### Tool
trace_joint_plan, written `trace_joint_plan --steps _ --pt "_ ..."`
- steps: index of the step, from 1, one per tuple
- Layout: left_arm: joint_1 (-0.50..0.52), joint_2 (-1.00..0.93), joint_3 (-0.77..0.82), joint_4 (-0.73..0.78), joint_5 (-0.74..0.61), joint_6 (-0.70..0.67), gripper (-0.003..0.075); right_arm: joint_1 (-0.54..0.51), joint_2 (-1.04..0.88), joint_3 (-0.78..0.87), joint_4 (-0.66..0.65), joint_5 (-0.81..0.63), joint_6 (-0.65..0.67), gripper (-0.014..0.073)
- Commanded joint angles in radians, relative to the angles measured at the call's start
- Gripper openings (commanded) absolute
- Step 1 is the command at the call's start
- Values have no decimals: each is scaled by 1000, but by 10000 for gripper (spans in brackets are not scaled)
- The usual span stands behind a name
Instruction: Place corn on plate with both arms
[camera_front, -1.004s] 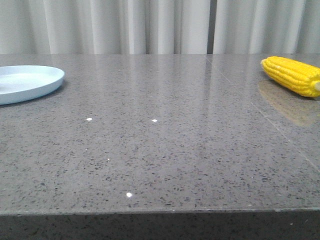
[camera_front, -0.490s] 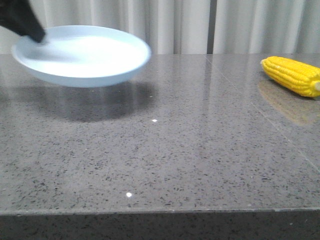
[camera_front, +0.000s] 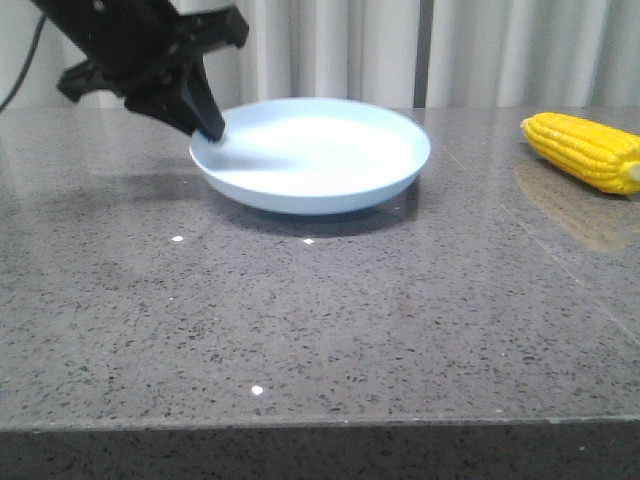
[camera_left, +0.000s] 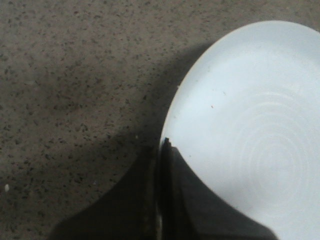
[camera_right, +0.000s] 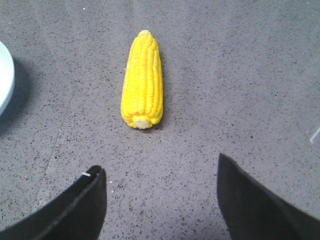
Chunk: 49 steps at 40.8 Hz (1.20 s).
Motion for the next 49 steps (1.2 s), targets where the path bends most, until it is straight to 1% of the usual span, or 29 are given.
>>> trace_joint_plan --steps 1,7,8,10,11,14,16,18,21,25,28,34,39,49 --pt "-8 -28 -31 -29 -56 -22 -20 -2 6 -27 -11 -64 -3 500" --pt "-6 -20 -31 -9 -52 -22 -14 -2 6 -27 -11 -64 -3 500" --pt "-6 -20 -31 -6 -48 -22 -4 -2 6 -27 -11 -64 -3 500" --pt "-1 -20 -31 -4 -41 -22 39 -2 6 -27 -11 -64 -3 500" --pt "0 -20 -31 -4 -34 -22 66 -2 6 -27 -11 -64 -3 500" --pt "9 -20 -31 -4 -26 -22 184 -2 6 -27 -11 -64 -3 500" --pt "16 -22 -31 1 -26 -22 286 -2 6 -27 -11 -64 -3 500" --pt "24 -29 -31 21 -20 -22 363 -2 6 -27 -11 -64 -3 500" --pt "29 -55 -31 78 1 -22 433 -2 6 -27 -11 -64 -3 500" --pt "29 -114 -29 155 34 -22 441 -2 6 -27 -11 -64 -3 500" --pt "9 -189 -11 216 65 -21 441 -2 6 -27 -11 -64 -3 500" --pt "-47 -353 83 338 51 -21 441 -2 6 -27 -11 -64 -3 500" --pt "-71 -500 181 347 49 -21 441 -2 6 -27 -11 -64 -3 500" --pt "-71 -766 377 356 51 -19 441 -2 6 -27 -11 -64 -3 500"
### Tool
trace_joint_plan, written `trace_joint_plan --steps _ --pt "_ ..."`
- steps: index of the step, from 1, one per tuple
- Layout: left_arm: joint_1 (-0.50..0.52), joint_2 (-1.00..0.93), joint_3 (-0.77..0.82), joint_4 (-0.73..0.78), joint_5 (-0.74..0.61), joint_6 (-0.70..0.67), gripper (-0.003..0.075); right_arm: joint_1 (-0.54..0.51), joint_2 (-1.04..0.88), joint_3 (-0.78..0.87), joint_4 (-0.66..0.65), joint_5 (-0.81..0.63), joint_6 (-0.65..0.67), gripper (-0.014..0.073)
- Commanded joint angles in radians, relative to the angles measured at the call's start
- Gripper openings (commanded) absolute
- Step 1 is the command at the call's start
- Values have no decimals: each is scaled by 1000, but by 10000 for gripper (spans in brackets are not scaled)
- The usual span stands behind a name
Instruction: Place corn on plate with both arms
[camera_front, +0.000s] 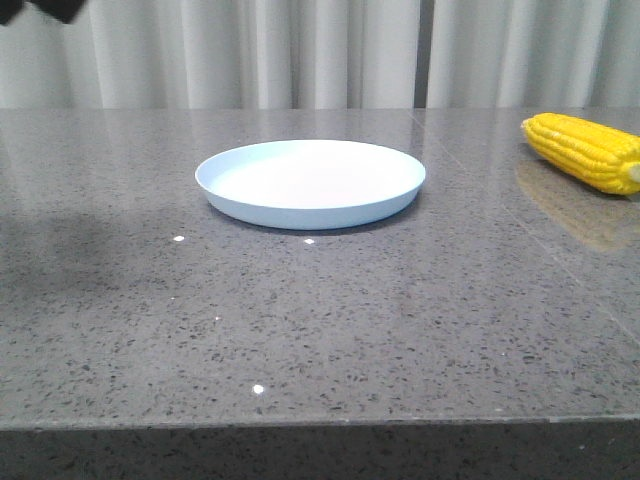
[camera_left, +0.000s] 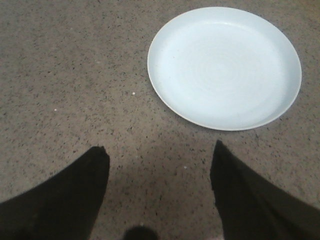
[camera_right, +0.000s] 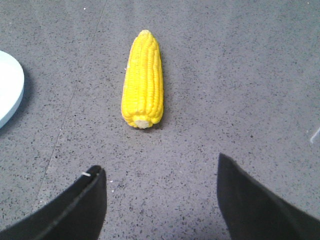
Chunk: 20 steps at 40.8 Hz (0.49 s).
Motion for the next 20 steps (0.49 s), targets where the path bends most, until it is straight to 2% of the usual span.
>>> trace_joint_plan --steps 1,10,20 --pt "-8 -114 46 3 -49 -4 441 -2 6 -27 -11 -64 -3 500" --pt "-8 -275 181 8 -47 14 441 -2 6 -27 -11 -64 -3 500" --pt "-8 -362 217 8 -47 14 441 -2 6 -27 -11 -64 -3 500"
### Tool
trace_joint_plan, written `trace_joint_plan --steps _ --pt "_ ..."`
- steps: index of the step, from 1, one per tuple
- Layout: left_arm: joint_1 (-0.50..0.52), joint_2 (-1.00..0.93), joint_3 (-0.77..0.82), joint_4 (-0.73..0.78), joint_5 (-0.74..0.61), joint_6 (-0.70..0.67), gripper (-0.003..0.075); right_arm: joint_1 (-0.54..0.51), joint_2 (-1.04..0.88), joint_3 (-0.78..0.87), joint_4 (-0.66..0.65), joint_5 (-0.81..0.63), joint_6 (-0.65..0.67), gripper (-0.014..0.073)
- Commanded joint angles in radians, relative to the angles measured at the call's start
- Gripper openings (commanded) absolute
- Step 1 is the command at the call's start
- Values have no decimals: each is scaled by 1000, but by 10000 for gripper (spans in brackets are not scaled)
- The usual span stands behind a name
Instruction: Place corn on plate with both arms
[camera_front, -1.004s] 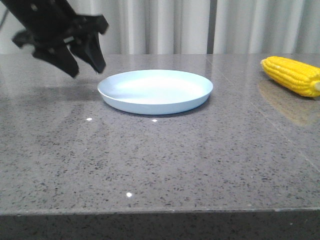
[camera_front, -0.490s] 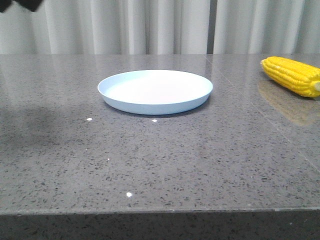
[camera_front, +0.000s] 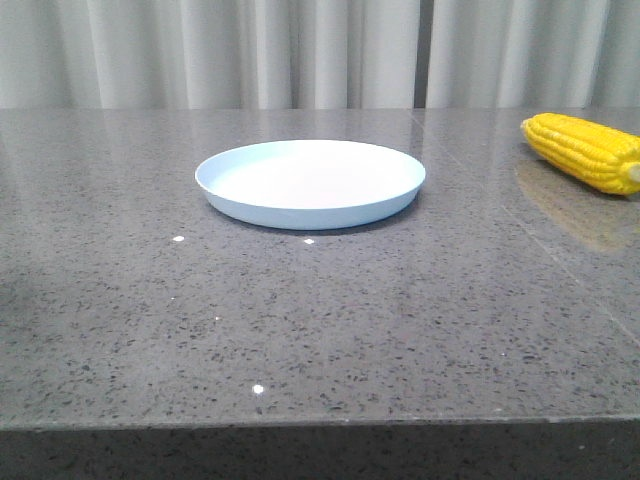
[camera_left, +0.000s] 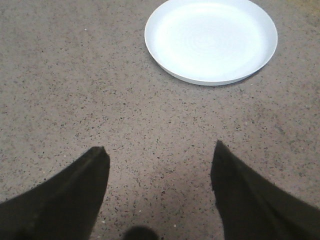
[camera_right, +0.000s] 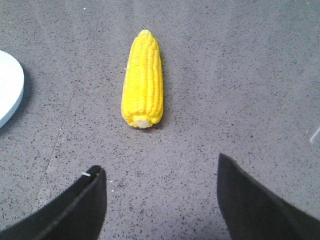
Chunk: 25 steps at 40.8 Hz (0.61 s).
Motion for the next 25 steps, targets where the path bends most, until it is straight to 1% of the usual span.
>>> trace_joint_plan --steps 1,14,19,22,25 --pt "-8 -14 -23 -6 -61 0 441 -2 6 -27 -11 -65 -3 500" --pt "-8 -14 -23 -6 -63 0 441 -2 13 -27 -10 -88 -3 500" --pt "-8 -14 -23 -6 -63 0 441 -2 46 -50 27 -94 -3 504" --pt "-8 -14 -23 -6 -63 0 441 -2 91 -92 28 -82 -3 535" --pt "-8 -14 -23 -6 -63 0 440 -2 149 -155 28 -44 -3 591"
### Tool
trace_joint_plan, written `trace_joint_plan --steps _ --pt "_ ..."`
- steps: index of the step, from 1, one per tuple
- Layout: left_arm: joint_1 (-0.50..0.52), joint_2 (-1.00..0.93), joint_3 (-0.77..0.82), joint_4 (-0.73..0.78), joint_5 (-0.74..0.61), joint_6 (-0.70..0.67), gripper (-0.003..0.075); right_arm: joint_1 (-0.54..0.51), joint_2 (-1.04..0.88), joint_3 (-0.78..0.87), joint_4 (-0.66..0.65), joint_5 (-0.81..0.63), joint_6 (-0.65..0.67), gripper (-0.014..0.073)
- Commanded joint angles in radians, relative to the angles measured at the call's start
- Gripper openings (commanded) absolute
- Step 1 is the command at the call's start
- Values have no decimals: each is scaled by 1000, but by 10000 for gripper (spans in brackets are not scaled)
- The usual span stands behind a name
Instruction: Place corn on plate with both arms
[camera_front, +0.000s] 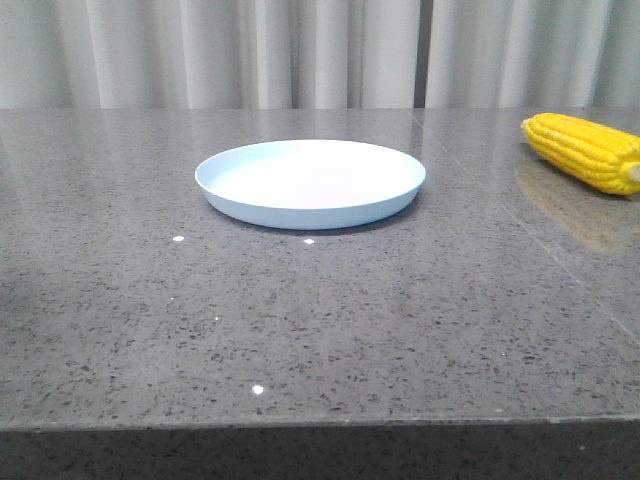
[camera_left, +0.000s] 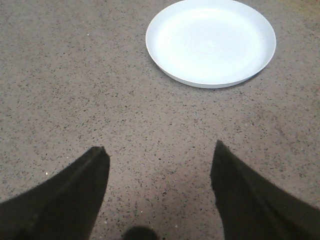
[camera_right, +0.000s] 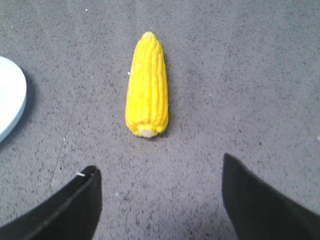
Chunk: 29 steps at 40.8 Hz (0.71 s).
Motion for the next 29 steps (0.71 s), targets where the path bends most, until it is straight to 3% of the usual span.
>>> trace_joint_plan --steps 1,13,29 --pt "-8 -4 -24 -8 -63 -2 440 -2 80 -112 3 -26 -3 608" --pt "-8 -4 -24 -8 -63 -2 440 -1 416 -427 3 253 -7 622" --pt "-8 -4 -24 -8 -63 -2 440 -1 809 -721 80 348 -74 622"
